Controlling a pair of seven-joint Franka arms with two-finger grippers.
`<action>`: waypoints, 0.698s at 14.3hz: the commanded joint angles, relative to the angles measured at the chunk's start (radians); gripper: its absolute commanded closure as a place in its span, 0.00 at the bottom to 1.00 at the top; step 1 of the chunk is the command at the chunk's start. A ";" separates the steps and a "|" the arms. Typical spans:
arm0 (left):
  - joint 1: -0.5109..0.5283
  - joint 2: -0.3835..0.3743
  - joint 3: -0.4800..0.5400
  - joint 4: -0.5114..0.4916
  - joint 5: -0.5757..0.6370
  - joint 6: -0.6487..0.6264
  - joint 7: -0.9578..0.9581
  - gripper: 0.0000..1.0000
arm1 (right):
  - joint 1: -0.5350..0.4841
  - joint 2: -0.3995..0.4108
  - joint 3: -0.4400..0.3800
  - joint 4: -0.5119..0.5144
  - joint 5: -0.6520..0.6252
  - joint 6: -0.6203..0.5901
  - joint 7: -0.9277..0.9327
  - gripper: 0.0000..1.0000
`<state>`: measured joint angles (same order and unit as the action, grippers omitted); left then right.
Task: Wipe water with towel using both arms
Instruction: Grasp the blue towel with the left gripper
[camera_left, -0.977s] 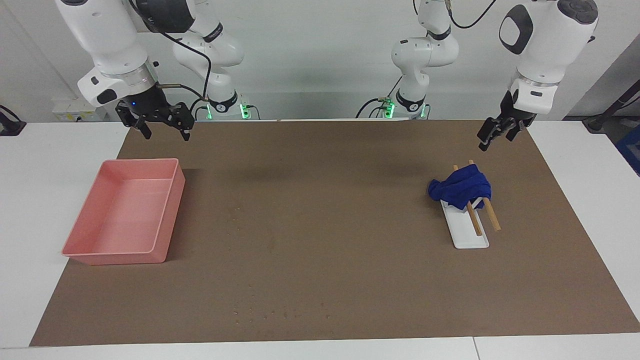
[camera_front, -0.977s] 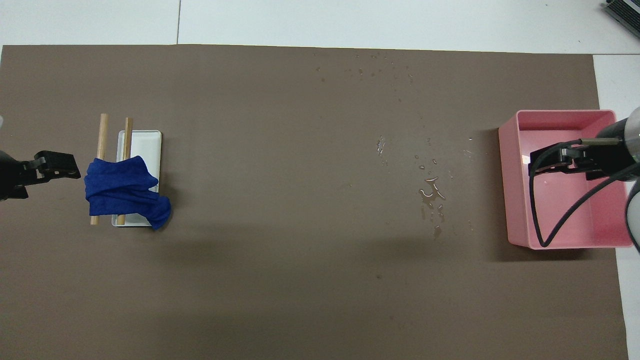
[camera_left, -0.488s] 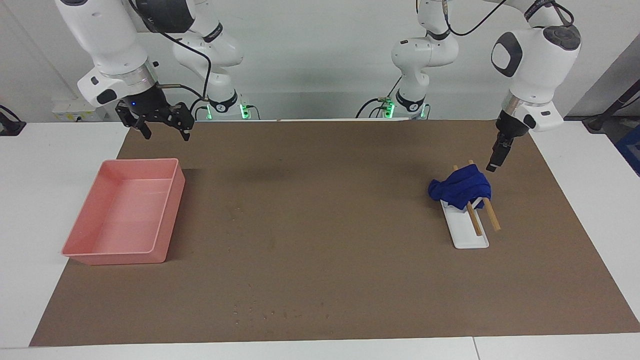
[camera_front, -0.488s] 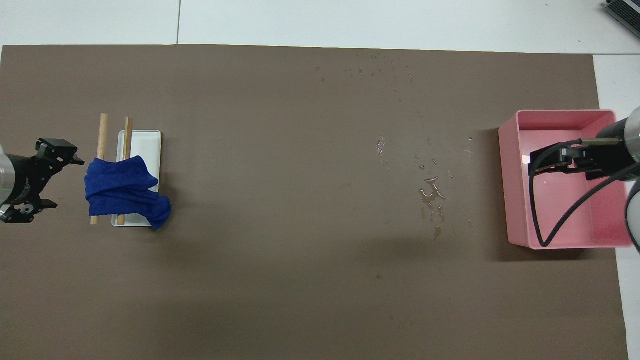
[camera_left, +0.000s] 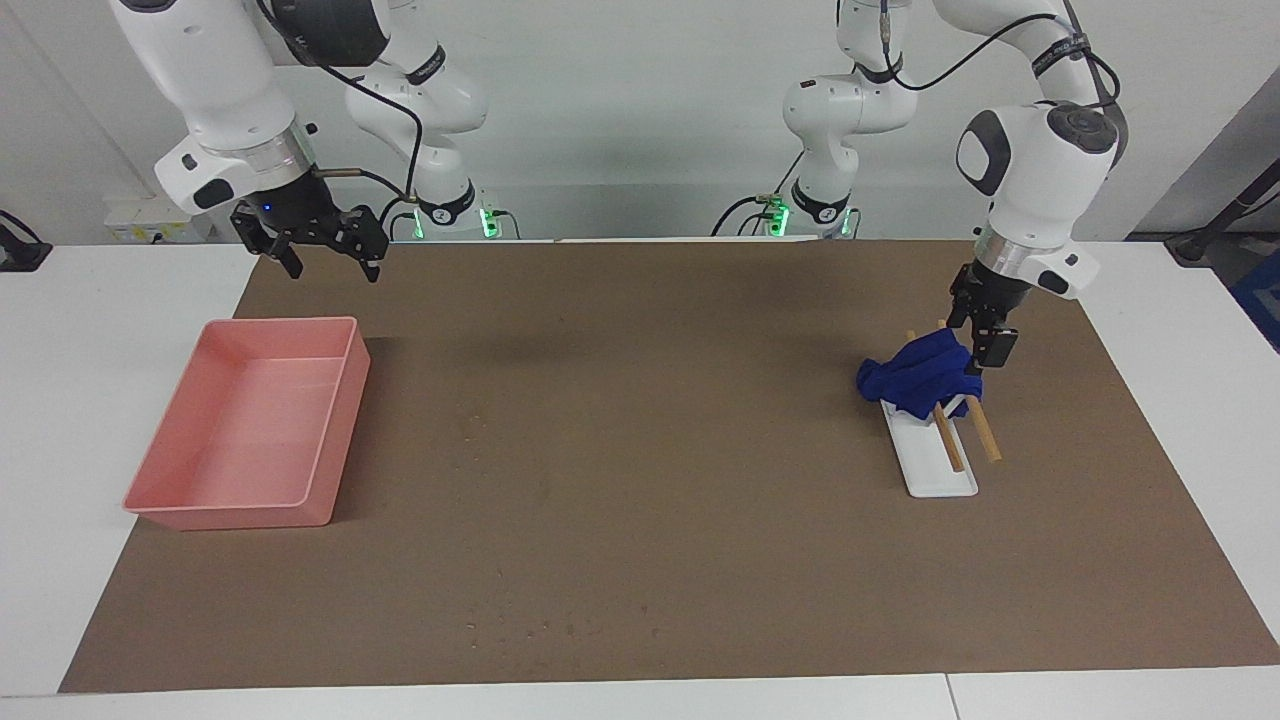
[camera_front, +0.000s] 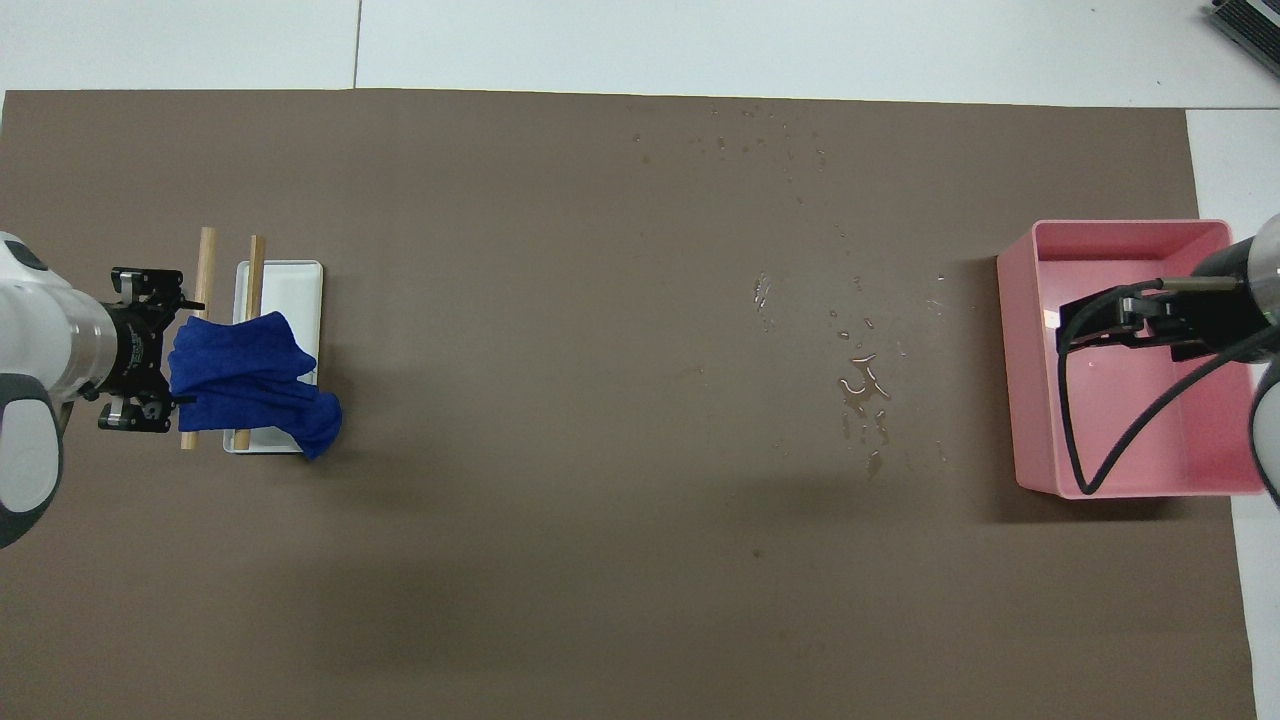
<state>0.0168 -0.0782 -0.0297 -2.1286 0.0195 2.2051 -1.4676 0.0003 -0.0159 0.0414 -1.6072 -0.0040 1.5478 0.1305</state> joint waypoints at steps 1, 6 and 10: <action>0.002 0.021 0.008 -0.004 0.007 0.080 -0.039 0.00 | -0.009 -0.029 0.003 -0.036 0.007 -0.009 0.012 0.00; 0.017 0.057 0.010 -0.028 0.005 0.073 -0.040 0.00 | -0.009 -0.029 0.003 -0.037 0.006 -0.009 0.012 0.00; 0.012 0.044 0.008 -0.057 0.005 0.048 -0.048 0.00 | -0.009 -0.029 0.003 -0.036 0.007 -0.009 0.011 0.00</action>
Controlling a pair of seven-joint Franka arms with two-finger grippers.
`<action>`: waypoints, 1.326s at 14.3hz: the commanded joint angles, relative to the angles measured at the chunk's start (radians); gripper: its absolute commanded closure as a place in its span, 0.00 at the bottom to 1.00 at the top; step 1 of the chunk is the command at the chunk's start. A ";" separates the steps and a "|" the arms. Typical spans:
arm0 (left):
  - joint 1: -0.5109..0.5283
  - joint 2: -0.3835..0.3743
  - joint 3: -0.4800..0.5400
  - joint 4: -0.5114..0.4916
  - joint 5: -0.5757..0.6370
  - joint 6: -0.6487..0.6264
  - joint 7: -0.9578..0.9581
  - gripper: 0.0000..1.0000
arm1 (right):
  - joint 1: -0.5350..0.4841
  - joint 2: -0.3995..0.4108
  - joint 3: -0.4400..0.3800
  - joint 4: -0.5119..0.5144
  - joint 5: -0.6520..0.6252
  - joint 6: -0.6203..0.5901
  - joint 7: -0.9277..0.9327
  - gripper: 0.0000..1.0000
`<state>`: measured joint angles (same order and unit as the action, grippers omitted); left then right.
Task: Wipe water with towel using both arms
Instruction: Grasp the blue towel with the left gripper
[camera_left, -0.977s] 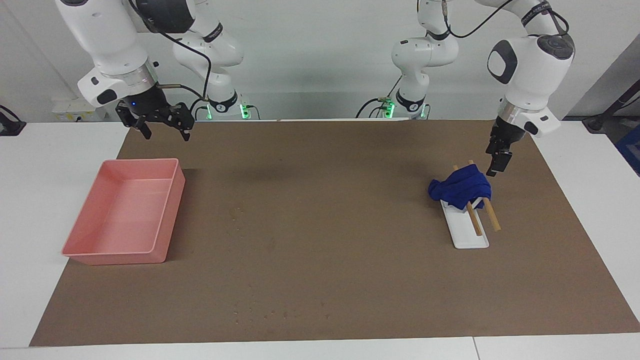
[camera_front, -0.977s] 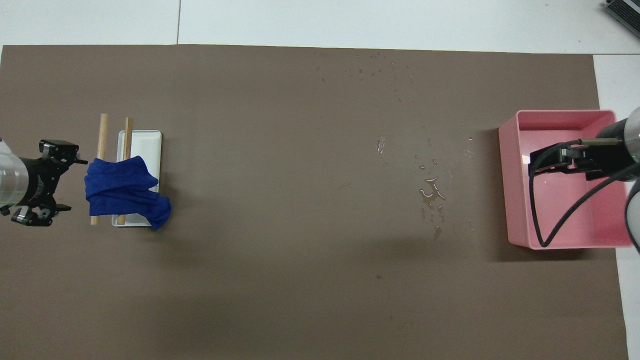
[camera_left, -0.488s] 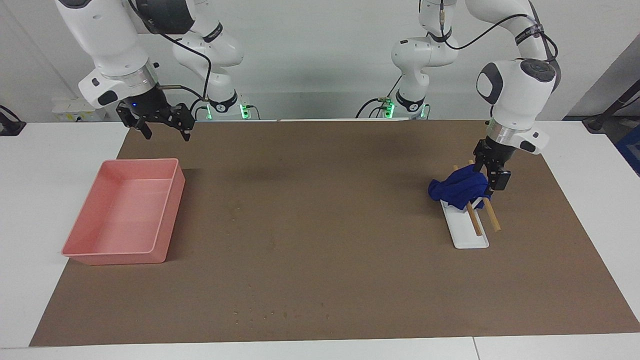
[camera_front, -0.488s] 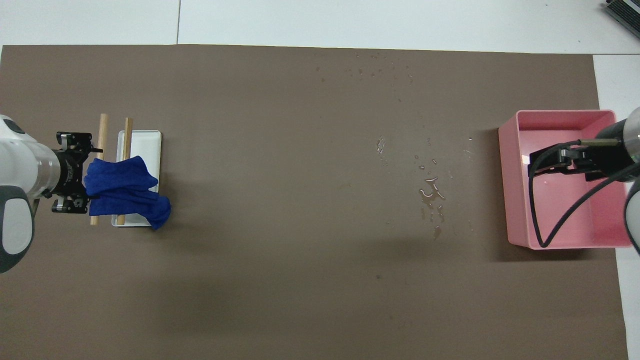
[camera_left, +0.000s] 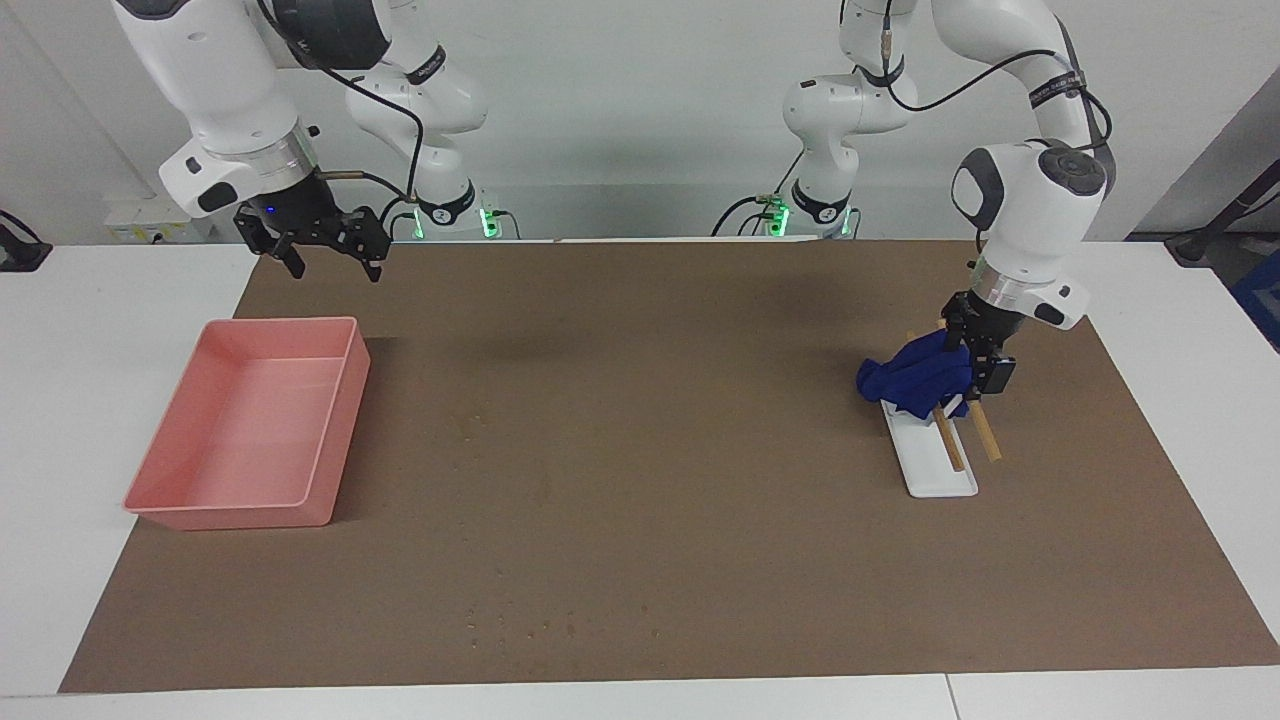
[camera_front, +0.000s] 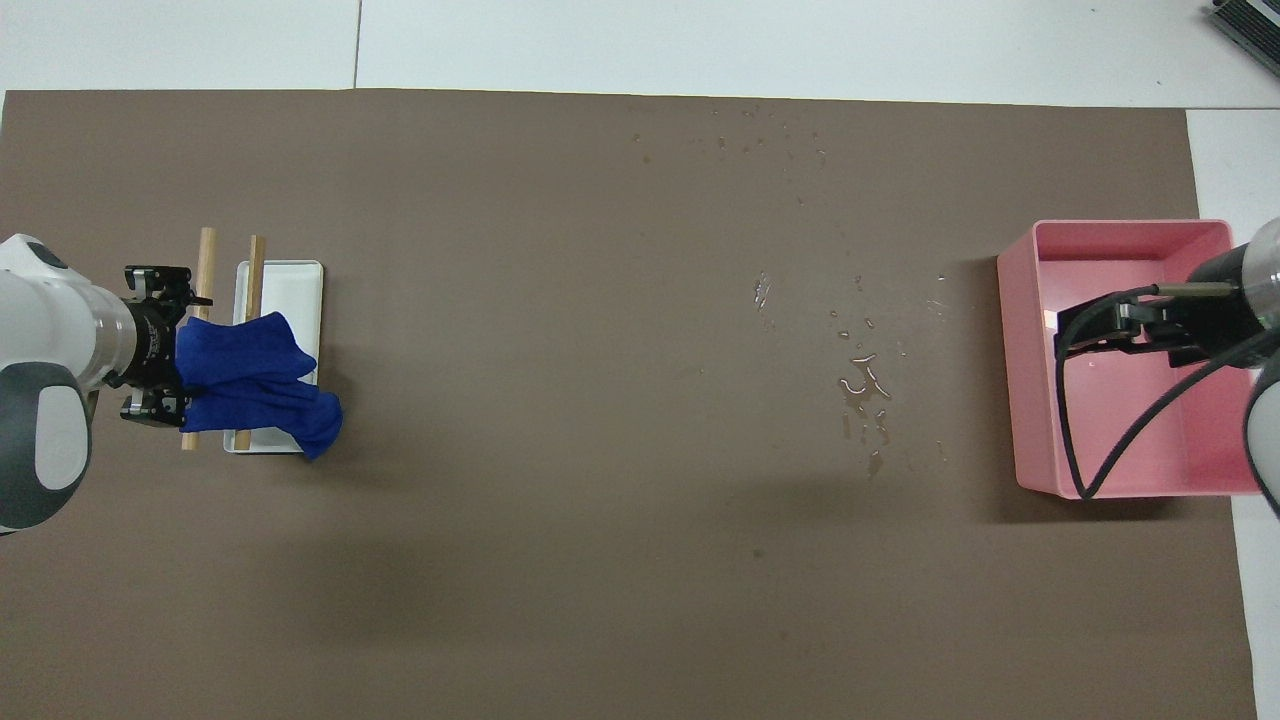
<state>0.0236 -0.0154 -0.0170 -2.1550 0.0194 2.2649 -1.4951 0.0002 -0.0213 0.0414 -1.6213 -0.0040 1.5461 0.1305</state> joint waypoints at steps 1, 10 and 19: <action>0.002 -0.015 -0.004 -0.031 0.005 -0.005 -0.031 0.00 | -0.009 -0.023 0.003 -0.022 0.007 -0.007 0.011 0.00; -0.007 -0.003 -0.003 -0.029 0.005 0.002 -0.033 0.25 | -0.009 -0.023 0.003 -0.023 0.007 -0.007 0.017 0.00; -0.021 0.035 -0.006 0.087 0.007 -0.111 -0.031 1.00 | -0.009 -0.023 0.003 -0.025 0.007 -0.003 0.023 0.00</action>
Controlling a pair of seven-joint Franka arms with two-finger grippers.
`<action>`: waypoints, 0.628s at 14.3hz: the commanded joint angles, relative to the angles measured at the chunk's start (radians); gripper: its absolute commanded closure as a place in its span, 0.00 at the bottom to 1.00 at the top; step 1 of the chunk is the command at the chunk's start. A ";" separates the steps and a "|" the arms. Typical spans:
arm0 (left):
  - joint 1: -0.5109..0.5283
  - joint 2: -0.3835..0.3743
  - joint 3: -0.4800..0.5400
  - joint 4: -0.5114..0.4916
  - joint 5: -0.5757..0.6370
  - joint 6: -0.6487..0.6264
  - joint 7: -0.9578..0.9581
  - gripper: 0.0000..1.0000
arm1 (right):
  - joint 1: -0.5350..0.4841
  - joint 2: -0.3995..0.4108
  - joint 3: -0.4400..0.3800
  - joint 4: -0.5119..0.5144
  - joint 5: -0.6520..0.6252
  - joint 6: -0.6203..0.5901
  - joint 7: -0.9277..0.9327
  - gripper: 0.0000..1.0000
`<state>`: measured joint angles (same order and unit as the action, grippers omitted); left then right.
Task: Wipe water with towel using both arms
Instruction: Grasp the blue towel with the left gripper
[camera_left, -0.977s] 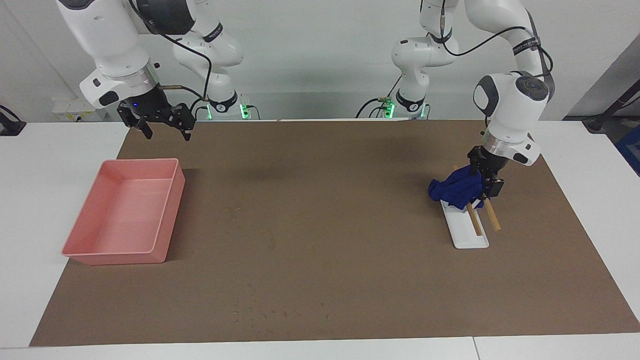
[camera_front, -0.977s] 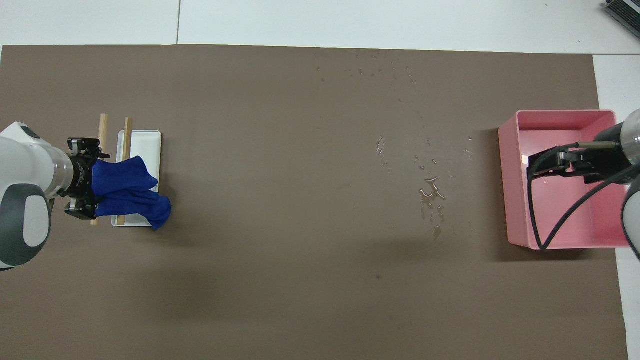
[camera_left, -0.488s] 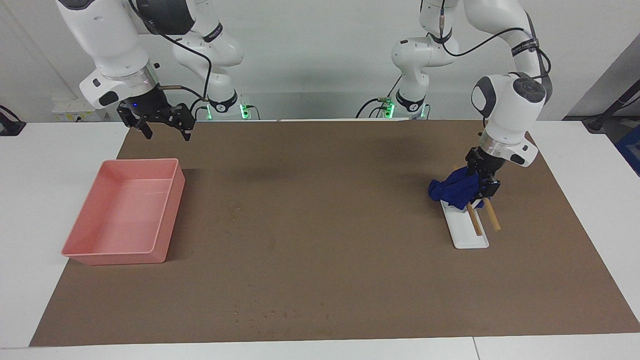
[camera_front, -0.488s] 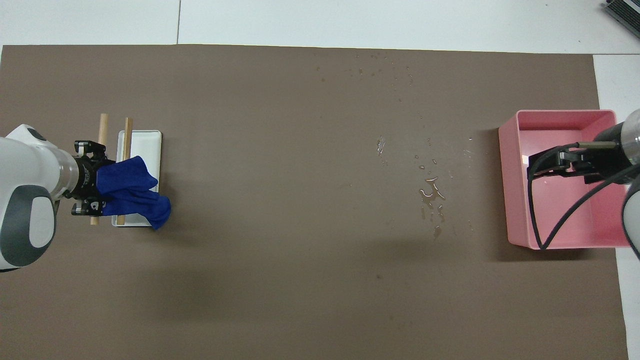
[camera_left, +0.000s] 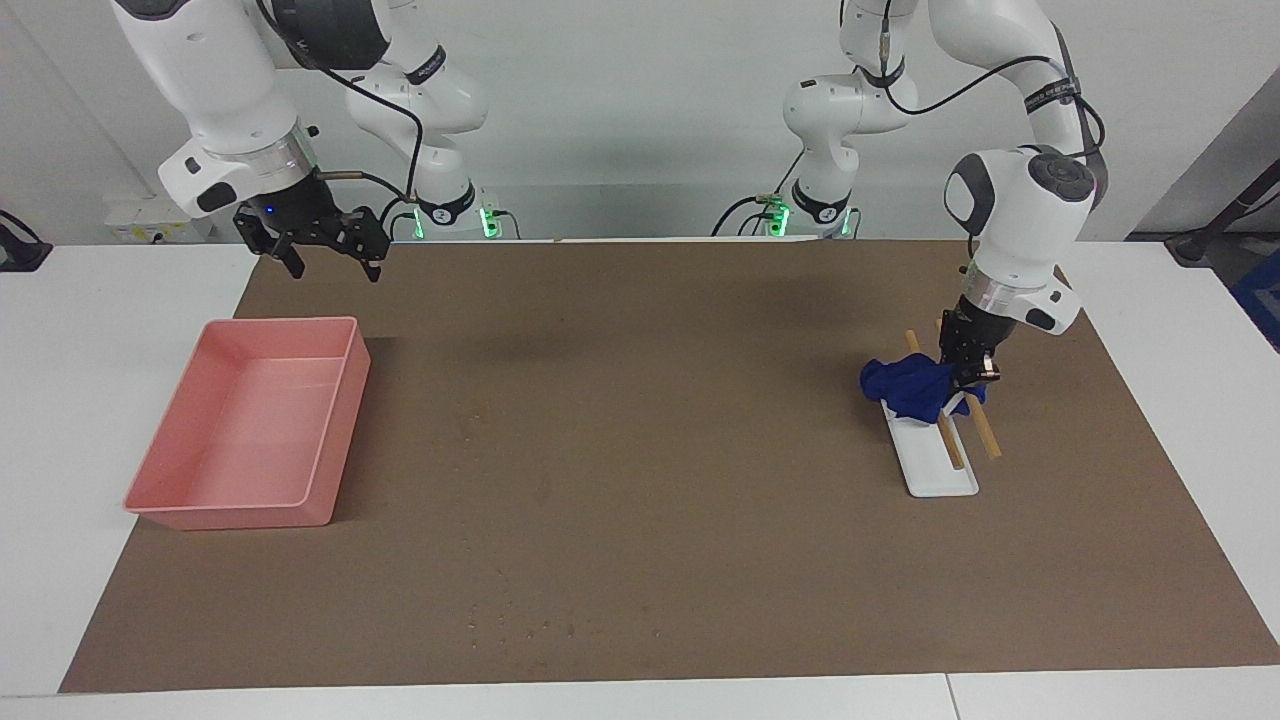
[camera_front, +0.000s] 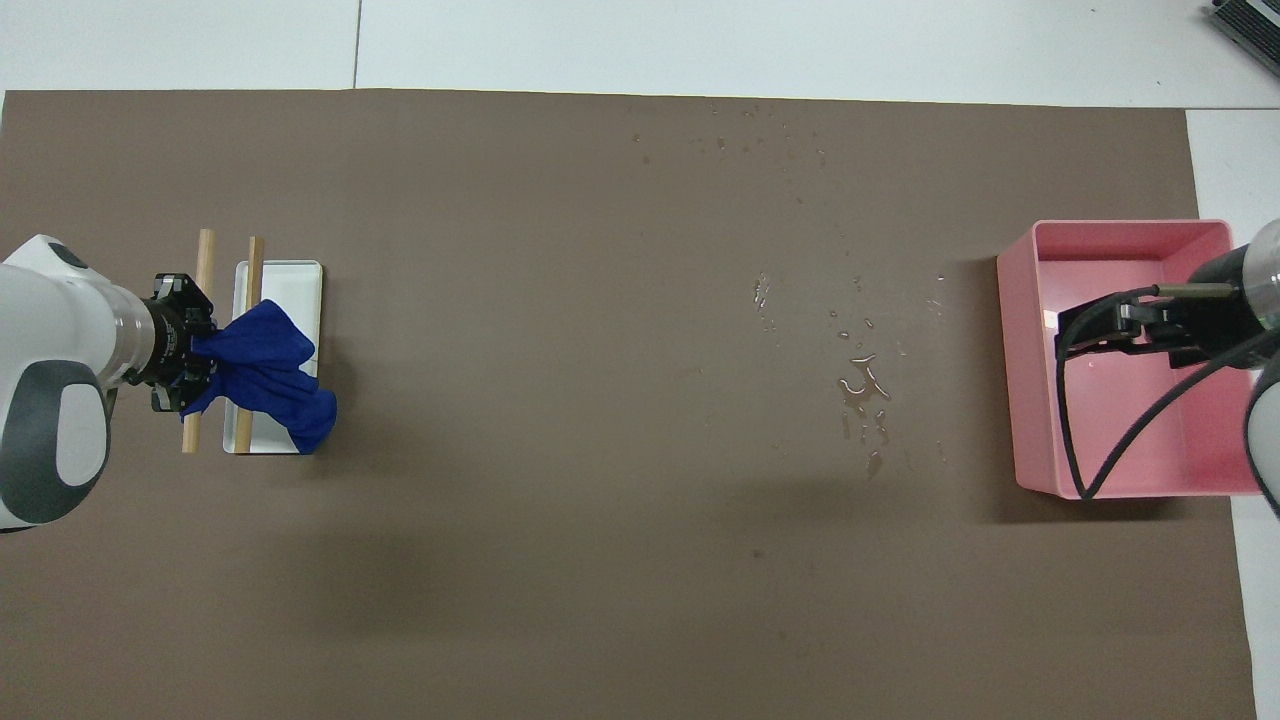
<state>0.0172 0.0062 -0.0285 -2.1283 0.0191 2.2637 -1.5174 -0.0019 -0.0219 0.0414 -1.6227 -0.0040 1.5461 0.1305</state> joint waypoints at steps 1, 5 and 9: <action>-0.025 0.030 0.004 0.101 0.005 -0.151 -0.007 1.00 | -0.006 -0.023 0.003 -0.022 0.007 0.000 0.024 0.00; -0.045 0.073 0.002 0.241 0.007 -0.308 -0.009 1.00 | -0.006 -0.023 0.003 -0.022 0.007 0.002 0.026 0.00; -0.092 0.083 0.002 0.330 -0.017 -0.418 -0.017 1.00 | 0.008 -0.021 0.008 -0.017 0.027 0.008 0.081 0.00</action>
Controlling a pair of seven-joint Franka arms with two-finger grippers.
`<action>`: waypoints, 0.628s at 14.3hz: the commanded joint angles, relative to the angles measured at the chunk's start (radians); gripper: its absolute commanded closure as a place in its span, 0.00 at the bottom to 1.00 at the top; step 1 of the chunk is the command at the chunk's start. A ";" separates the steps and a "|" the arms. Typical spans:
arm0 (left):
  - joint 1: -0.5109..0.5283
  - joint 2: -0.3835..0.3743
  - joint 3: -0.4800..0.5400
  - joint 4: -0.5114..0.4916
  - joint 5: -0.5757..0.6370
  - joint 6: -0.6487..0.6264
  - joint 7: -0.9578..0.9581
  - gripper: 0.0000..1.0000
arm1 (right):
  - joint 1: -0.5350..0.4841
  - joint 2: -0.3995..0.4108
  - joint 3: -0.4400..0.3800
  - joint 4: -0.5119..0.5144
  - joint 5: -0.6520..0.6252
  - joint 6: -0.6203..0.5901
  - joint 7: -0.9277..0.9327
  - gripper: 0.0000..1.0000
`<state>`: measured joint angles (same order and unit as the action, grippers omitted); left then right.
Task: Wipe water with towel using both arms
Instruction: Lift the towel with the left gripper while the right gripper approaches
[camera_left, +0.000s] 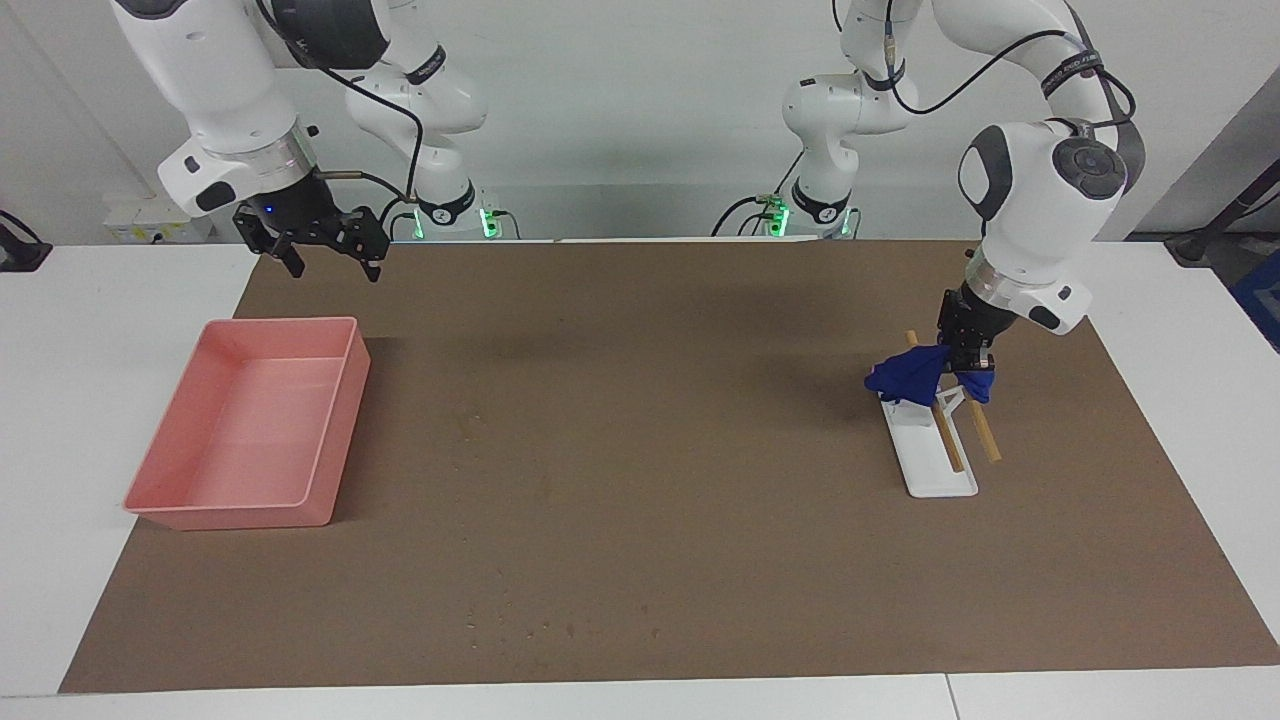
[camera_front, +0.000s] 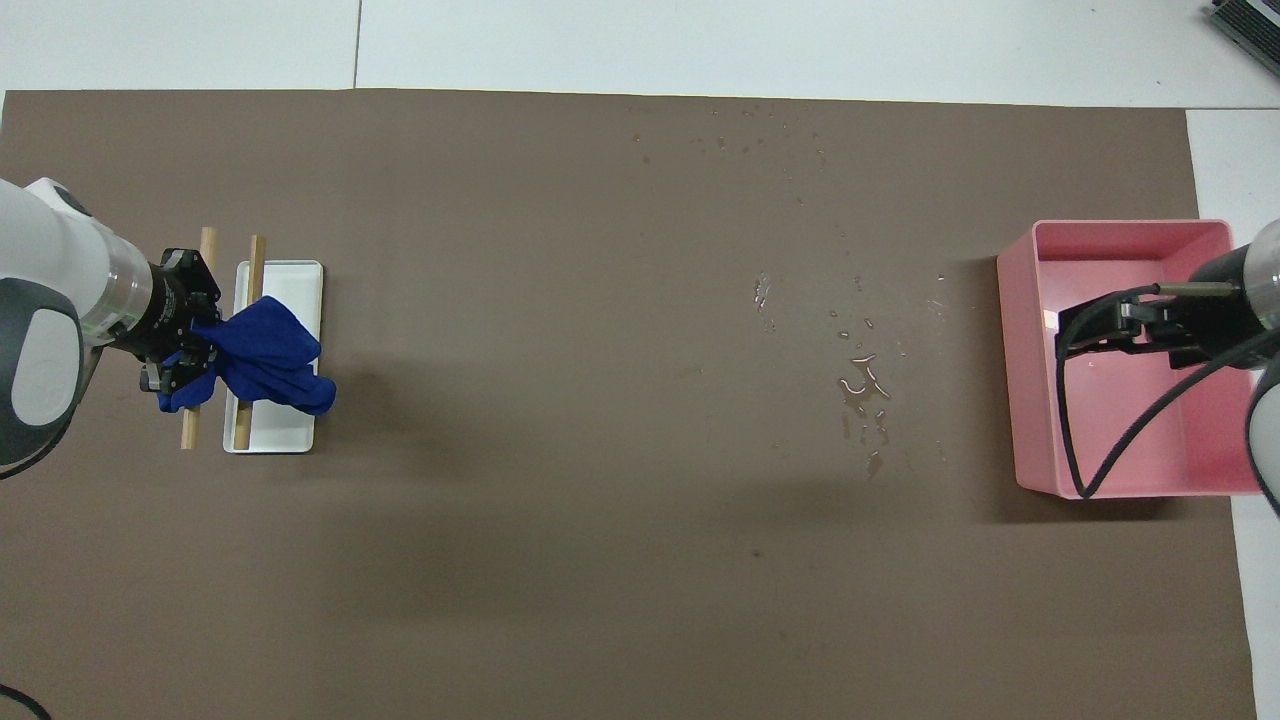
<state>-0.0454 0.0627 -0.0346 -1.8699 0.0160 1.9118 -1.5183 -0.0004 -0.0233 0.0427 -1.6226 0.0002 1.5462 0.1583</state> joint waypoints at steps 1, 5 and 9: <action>-0.037 0.028 0.009 0.107 -0.036 -0.100 -0.019 1.00 | 0.007 -0.018 0.009 -0.016 0.046 0.008 0.088 0.00; -0.091 0.028 0.009 0.204 -0.082 -0.180 -0.051 1.00 | 0.020 -0.015 0.017 -0.016 0.104 0.037 0.245 0.00; -0.155 0.028 -0.002 0.255 -0.142 -0.165 -0.190 1.00 | 0.080 -0.004 0.019 -0.014 0.199 0.093 0.539 0.00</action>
<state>-0.1572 0.0700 -0.0418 -1.6719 -0.1066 1.7662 -1.6289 0.0621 -0.0233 0.0587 -1.6232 0.1426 1.6009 0.5712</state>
